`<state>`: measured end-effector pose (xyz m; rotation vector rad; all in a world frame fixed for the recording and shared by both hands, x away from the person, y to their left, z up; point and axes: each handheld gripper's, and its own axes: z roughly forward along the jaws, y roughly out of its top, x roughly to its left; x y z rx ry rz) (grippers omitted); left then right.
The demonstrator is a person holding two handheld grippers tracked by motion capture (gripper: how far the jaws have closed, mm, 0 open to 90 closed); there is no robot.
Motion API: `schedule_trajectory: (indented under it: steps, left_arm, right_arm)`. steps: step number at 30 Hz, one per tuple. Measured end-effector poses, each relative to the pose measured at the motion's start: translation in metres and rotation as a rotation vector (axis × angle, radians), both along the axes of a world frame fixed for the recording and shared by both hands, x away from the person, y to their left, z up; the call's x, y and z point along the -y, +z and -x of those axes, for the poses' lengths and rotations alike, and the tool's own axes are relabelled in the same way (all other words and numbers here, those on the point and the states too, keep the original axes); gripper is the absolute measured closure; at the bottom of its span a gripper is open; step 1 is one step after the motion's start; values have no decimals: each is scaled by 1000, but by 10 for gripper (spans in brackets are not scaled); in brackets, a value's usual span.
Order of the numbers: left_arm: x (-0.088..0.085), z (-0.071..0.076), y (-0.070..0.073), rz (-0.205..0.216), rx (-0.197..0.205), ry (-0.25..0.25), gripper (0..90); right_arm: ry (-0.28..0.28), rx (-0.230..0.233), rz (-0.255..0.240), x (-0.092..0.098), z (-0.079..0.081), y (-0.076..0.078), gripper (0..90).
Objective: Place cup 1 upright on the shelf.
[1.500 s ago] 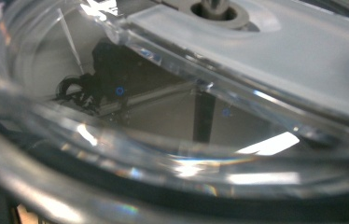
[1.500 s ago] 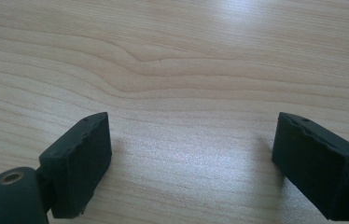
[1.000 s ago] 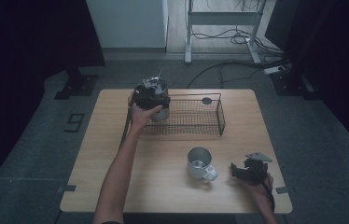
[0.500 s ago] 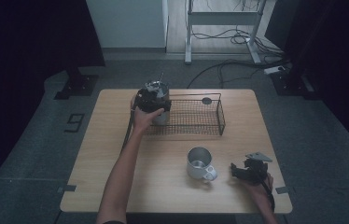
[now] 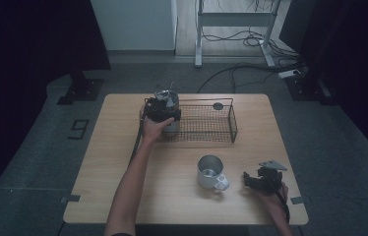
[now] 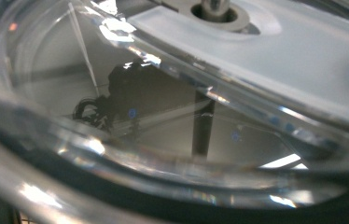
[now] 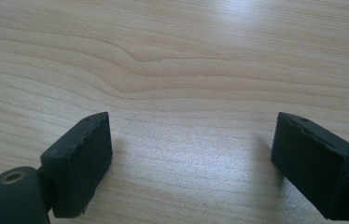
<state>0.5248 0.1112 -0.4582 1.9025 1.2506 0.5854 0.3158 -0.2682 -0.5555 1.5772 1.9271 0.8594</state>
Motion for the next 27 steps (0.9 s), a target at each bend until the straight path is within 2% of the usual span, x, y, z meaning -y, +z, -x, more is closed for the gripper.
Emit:
schedule_trajectory:
  steps: [9,15,21,27]
  left_arm:
    - [4,0,-13,-18,-9,-3,40]
    - [4,1,-14,-12,-2,-3,40]
    - [3,10,-18,-20,23,-13,36]
    - [-1,10,-19,-3,14,-19,36]
  right_arm:
    - [0,0,0,0,0,0,119]
    - [0,0,0,0,0,0,119]
    - [0,0,0,0,0,0,119]
    - [0,0,0,0,0,0,119]
